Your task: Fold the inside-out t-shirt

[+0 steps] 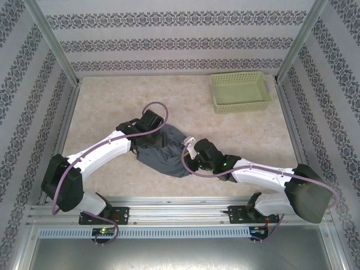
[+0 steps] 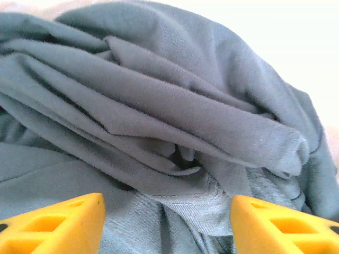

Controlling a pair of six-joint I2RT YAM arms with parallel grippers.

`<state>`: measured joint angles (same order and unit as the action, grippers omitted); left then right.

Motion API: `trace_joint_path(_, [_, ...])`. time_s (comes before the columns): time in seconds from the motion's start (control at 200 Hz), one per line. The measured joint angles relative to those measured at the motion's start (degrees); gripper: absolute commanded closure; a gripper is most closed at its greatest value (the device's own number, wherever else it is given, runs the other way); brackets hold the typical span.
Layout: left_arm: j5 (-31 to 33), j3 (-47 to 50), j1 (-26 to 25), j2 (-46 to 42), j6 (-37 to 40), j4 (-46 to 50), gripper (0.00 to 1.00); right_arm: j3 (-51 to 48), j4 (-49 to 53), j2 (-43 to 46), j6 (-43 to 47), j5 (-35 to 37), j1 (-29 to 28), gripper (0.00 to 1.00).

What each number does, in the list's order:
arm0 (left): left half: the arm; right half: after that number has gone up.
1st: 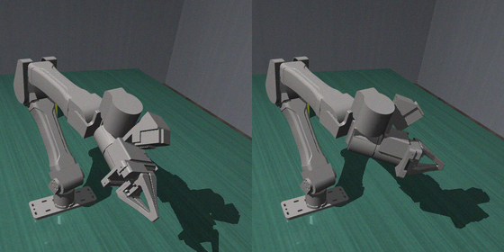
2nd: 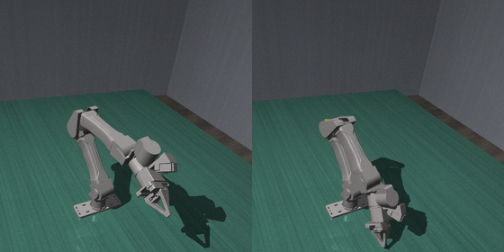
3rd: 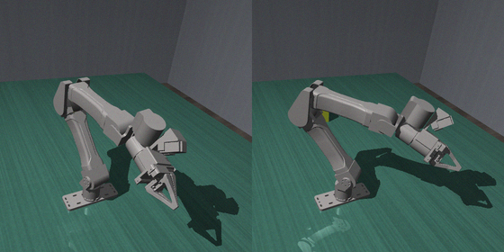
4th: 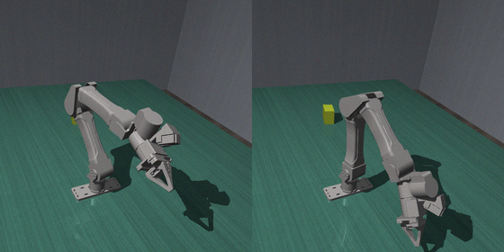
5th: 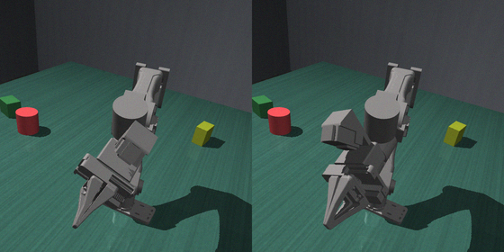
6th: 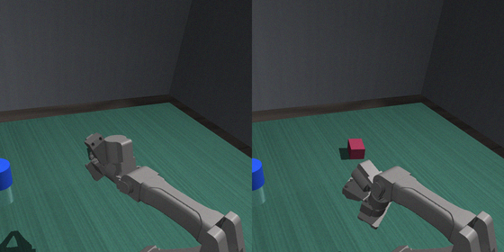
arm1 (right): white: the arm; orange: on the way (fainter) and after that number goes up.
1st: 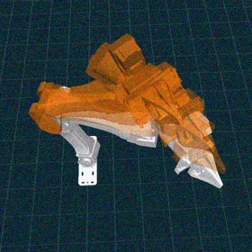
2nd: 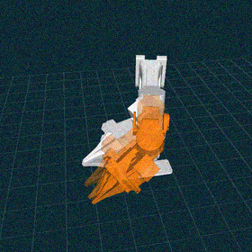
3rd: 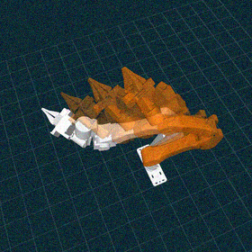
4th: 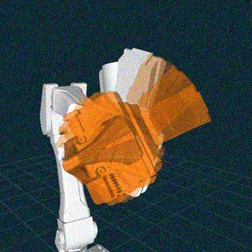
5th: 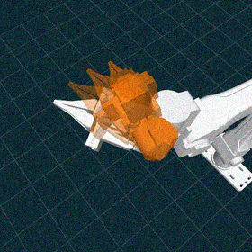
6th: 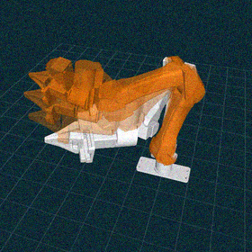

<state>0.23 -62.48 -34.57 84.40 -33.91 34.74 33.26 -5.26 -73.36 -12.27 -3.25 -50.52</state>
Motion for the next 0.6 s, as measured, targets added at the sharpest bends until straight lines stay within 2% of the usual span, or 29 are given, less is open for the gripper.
trace_joint_path(0.085, [-0.2, 0.4, 0.0, 1.9, -0.9, -0.1, 0.39, 0.0, -0.3, -0.5, 0.0, 0.0, 0.0, 1.0])
trace_joint_path(0.22, [-0.9, 1.8, 0.0, 5.2, -1.5, -0.6, 0.57, 0.1, -0.6, -0.7, 0.0, 0.0, 0.0, 0.99])
trace_joint_path(0.265, [-1.1, 2.2, 0.0, 6.1, -1.3, -0.9, 0.65, 0.3, -0.3, -0.7, 0.0, 0.0, 0.0, 0.93])
trace_joint_path(0.455, [-1.3, 3.9, 0.0, 7.0, -1.4, -3.0, 0.94, 3.8, 0.9, -0.7, -1.3, -0.5, 0.0, 0.57])
trace_joint_path(0.53, [-1.3, 4.5, 0.0, 6.1, -0.9, -4.3, 1.0, 6.2, 1.6, -0.7, -1.4, -0.6, 0.0, 0.47])
trace_joint_path(0.6, [-1.5, 5.2, 0.0, 3.8, -0.8, -4.8, 1.0, 9.0, 2.5, -1.2, -1.9, -0.6, 0.0, 0.43])
